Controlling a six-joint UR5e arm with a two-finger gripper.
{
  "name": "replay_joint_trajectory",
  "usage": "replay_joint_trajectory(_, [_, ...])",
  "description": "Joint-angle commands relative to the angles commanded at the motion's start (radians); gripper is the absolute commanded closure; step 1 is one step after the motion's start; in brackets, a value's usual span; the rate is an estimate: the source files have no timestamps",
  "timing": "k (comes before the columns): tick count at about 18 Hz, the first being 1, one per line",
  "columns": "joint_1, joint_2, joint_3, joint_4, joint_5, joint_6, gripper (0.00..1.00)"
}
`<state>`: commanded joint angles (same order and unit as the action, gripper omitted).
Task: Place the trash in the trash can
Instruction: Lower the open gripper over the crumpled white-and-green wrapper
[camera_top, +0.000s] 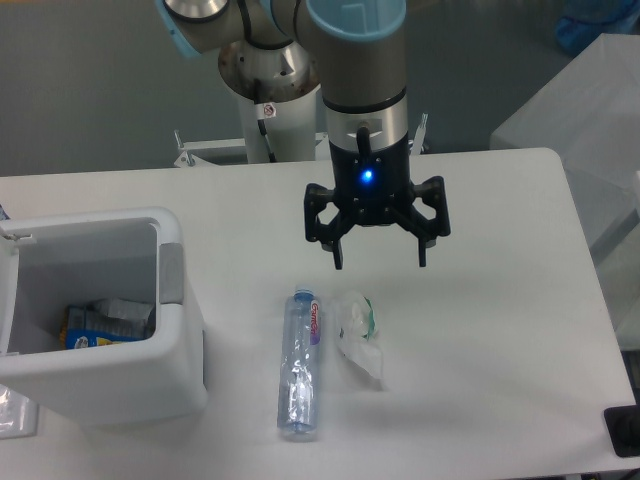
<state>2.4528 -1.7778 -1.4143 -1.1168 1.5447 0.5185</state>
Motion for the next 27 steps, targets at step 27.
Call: replay_joint_trajectory(27, [-0.012,-0.120,-0.296,0.198,0.040,-0.044,0.00])
